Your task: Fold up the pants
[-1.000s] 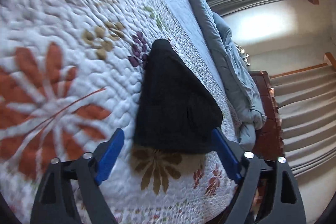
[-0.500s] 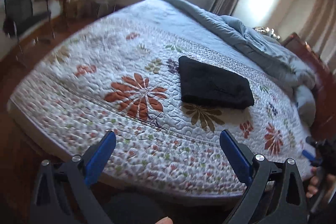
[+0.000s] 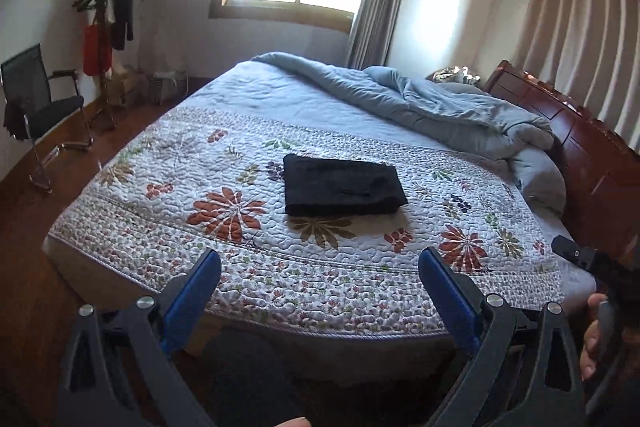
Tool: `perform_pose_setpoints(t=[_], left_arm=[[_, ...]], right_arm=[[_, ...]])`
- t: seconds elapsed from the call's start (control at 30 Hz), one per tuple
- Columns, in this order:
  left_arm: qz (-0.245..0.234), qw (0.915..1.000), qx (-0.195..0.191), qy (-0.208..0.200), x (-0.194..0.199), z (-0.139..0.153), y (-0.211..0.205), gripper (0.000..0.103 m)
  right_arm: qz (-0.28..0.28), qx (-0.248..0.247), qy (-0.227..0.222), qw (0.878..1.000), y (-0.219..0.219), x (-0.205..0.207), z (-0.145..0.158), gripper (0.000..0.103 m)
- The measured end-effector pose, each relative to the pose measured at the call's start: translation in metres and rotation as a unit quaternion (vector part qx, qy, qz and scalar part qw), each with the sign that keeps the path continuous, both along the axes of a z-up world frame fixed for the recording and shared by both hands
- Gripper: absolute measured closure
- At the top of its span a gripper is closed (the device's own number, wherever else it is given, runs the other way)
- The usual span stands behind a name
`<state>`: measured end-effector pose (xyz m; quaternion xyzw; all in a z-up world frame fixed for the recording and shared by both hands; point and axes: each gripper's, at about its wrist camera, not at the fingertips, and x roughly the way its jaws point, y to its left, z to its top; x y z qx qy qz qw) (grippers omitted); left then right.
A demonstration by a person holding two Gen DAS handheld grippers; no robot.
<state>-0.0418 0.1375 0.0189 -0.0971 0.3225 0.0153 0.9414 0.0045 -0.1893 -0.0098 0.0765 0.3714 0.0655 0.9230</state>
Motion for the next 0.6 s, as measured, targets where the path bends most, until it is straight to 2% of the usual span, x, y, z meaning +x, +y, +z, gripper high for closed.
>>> perform_pose_setpoints(t=[0.17, 0.33, 0.47, 0.6], left_arm=[[-0.012, 0.9995, 0.019, -0.021, -0.029, 0.024, -0.019, 0.004], [-0.021, 0.9983, 0.038, -0.037, -0.052, 0.040, -0.035, 0.004], [-0.029, 0.9982, 0.031, -0.042, -0.066, 0.049, -0.040, 0.004], [-0.008, 0.9988, 0.026, -0.041, -0.075, 0.051, -0.040, 0.004]], right_arm=[[0.020, -0.031, -0.038, 0.999, 0.024, -0.038, 0.031, 0.005], [0.037, -0.071, -0.061, 0.995, 0.048, -0.065, 0.045, 0.005], [0.036, -0.084, -0.082, 0.992, 0.058, -0.082, 0.053, 0.005], [0.039, -0.078, -0.094, 0.992, 0.060, -0.091, 0.057, 0.005]])
